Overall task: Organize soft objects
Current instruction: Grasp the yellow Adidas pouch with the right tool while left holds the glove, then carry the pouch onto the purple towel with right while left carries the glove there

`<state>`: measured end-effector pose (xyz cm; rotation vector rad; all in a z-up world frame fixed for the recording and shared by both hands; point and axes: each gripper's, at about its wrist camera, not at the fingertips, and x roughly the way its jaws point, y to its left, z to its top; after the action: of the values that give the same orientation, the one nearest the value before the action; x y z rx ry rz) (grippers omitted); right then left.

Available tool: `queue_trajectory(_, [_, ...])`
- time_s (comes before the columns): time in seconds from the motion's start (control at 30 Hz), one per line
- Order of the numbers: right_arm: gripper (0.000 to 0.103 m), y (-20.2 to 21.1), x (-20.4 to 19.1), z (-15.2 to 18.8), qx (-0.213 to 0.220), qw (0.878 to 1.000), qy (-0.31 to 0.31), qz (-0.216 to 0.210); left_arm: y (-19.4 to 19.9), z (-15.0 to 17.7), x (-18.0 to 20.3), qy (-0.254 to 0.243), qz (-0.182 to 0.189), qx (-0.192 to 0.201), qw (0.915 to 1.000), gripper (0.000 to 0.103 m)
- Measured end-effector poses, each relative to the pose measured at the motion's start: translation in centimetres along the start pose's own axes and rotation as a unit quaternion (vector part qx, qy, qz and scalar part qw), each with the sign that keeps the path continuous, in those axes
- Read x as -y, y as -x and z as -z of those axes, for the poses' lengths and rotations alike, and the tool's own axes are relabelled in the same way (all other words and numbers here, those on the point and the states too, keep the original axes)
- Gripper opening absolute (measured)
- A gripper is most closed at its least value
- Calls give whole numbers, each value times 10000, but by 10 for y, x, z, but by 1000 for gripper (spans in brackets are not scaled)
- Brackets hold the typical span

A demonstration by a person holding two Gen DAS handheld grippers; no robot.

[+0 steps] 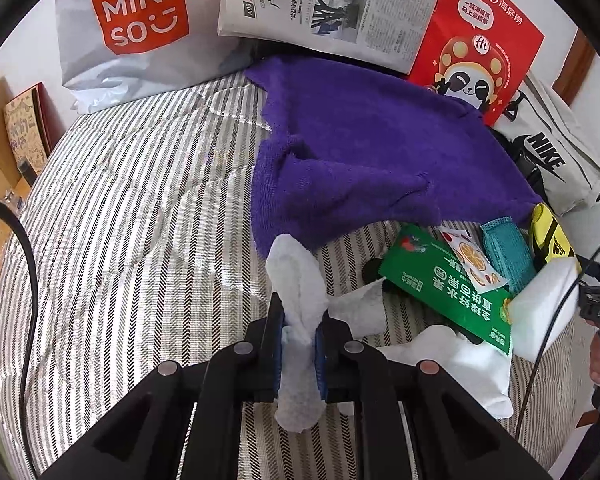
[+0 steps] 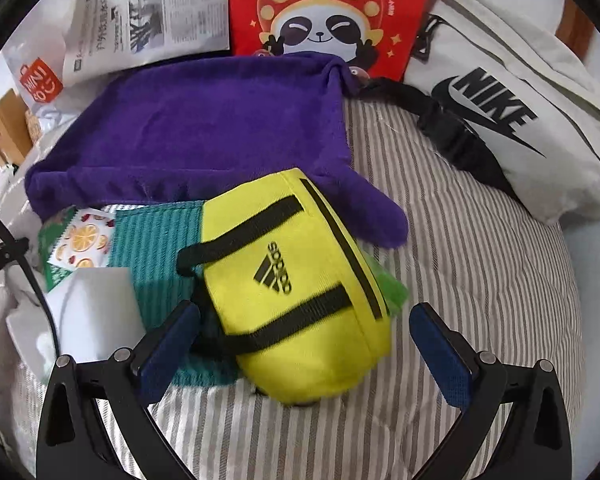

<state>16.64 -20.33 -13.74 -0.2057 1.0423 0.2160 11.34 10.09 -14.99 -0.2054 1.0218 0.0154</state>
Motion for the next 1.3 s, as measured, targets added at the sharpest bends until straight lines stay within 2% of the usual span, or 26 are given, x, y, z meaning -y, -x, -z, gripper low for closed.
queue_trajectory(0.2, [102,-14,8,-6,48,9997,-96,-200,0,0,1,-84,-30,3,10000,13])
queue_trajectory(0.27, [94,-12,7,-4,152,9995,-7,-274,0,1,1,-97,-39,6,9999,13])
queue_trajectory(0.3, [83,-10,6,-2,191,9993,52,-314,0,0,1,-103,-40,6,9999,13])
queue_trajectory(0.33, [78,-9,7,-2,198,9992,81,-336,0,0,2,-105,-43,7,9999,13])
queue_trajectory(0.5, [69,3,15,2,227,9983,3,-529,1,1,1,-110,-9,18,9999,13])
queue_trajectory(0.87, [68,46,36,4,656,9958,-309,-553,14,3,5,-90,123,-8,9999,13])
queue_trajectory(1.3, [68,64,37,-7,804,9934,-396,-716,48,-5,1,29,225,261,9994,13])
